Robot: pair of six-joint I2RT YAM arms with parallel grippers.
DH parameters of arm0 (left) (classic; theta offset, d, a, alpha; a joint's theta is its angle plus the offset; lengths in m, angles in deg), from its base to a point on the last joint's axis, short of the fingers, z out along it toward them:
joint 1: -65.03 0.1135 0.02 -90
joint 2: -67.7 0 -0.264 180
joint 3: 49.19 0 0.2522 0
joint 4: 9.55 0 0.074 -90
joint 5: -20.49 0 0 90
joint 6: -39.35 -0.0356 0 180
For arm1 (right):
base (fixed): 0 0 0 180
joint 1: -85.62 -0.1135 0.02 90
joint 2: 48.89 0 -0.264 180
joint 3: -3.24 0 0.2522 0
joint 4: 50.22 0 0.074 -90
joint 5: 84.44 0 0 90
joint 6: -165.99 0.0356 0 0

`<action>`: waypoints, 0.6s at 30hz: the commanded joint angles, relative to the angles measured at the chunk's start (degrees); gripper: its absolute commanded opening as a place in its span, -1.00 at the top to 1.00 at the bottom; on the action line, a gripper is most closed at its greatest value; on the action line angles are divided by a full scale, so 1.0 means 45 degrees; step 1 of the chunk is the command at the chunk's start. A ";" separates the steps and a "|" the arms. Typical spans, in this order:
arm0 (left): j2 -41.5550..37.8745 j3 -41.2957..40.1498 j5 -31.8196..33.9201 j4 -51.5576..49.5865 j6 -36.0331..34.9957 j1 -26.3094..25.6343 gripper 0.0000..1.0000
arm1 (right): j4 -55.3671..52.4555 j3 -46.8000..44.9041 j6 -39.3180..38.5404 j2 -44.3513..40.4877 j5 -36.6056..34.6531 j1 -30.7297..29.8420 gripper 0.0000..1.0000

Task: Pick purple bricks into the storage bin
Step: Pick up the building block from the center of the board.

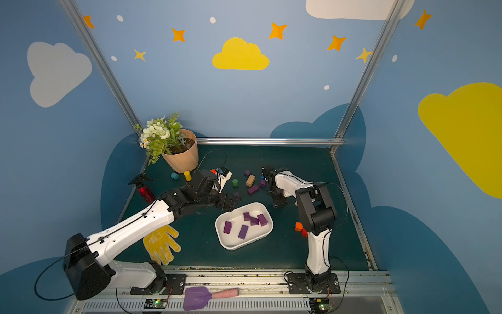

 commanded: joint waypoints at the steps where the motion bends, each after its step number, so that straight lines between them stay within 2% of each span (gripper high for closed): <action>1: -0.0167 0.0108 -0.0087 0.0149 -0.0002 0.0085 -1.00 | 0.0034 0.0004 -0.0235 0.0180 0.0032 0.0046 0.02; 13: -0.0181 0.0118 -0.0147 0.0185 0.0038 0.0154 -0.99 | 0.0121 0.0002 -0.1077 0.0147 -0.0170 0.0006 0.39; 18: -0.0222 0.0108 -0.0147 0.0190 0.0038 0.0155 -1.00 | 0.0111 0.0580 -0.2557 0.0271 -0.0296 0.0007 0.42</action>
